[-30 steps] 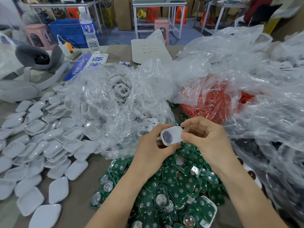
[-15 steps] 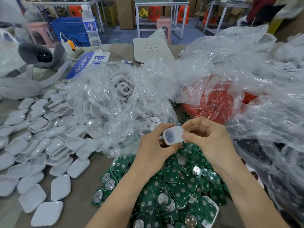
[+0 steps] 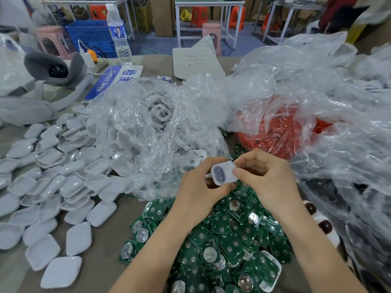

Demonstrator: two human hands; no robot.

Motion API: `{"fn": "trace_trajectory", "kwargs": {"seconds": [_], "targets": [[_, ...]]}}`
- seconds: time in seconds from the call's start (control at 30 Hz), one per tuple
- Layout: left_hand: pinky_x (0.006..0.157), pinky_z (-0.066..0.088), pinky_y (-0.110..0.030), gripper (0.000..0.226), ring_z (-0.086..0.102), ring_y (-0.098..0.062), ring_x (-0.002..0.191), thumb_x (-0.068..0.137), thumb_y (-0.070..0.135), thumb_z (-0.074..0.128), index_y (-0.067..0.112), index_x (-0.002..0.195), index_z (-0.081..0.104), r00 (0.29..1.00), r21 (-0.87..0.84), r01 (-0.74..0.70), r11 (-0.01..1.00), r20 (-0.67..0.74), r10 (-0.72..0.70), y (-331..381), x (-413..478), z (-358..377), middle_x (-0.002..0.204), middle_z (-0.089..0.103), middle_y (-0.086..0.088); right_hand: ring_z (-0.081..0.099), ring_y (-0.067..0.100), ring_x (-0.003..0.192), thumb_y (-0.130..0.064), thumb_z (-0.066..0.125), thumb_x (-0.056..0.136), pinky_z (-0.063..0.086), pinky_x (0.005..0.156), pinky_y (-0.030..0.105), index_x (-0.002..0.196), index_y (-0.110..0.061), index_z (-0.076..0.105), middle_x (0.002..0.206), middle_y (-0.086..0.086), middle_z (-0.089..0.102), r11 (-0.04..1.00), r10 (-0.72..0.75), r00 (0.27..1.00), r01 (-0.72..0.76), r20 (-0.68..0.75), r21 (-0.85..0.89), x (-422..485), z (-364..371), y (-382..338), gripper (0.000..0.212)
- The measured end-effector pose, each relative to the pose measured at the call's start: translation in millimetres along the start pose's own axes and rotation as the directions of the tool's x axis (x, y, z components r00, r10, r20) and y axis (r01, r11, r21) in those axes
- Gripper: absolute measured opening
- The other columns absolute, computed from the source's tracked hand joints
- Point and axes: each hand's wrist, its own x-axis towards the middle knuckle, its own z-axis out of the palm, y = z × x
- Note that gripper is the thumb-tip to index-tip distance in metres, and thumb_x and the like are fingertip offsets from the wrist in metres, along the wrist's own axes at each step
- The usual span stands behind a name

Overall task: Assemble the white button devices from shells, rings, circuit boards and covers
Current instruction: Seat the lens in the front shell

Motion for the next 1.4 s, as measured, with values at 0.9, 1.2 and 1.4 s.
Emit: {"fn": "trace_trajectory", "kwargs": {"seconds": [0.9, 1.2, 1.4], "targets": [[0.071, 0.058, -0.022, 0.029, 0.074, -0.024, 0.084, 0.095, -0.009, 0.048, 0.009, 0.1, 0.07, 0.986, -0.388, 0.164, 0.907, 0.077, -0.146, 4.3, 1.1, 4.8, 0.096, 0.073, -0.013, 0.065, 0.005, 0.064, 0.0, 0.069, 0.081, 0.053, 0.058, 0.019, 0.084, -0.025, 0.069, 0.071, -0.015, 0.069, 0.999, 0.042, 0.998, -0.041, 0.052, -0.011, 0.2, 2.8, 9.5, 0.025], [0.064, 0.059, -0.024, 0.038, 0.074, -0.035, 0.079, 0.091, -0.013, 0.04, 0.006, 0.097, 0.073, 0.953, -0.575, 0.259, 0.776, 0.021, -0.302, 8.6, 6.2, -8.3, 0.107, 0.069, -0.022, 0.058, -0.003, 0.078, -0.039, 0.076, 0.074, 0.039, 0.063, 0.012, 0.087, -0.039, 0.064, 0.086, -0.019, 0.062, 0.879, 0.117, 0.981, -0.031, 0.152, -0.476, -8.4, -22.7, -5.4, 0.017], [0.064, 0.06, -0.028, 0.034, 0.073, -0.038, 0.082, 0.097, -0.003, 0.035, 0.0, 0.103, 0.068, 0.952, -0.693, 0.26, 0.672, 0.067, -0.299, 10.6, 7.0, -8.3, 0.096, 0.073, -0.023, 0.053, 0.012, 0.098, -0.035, 0.074, 0.081, 0.044, 0.085, 0.031, 0.109, -0.028, 0.059, 0.108, -0.008, 0.047, 0.694, 0.188, 0.899, 0.163, 0.396, -0.701, -22.1, -3.6, 3.0, 0.033]]}}
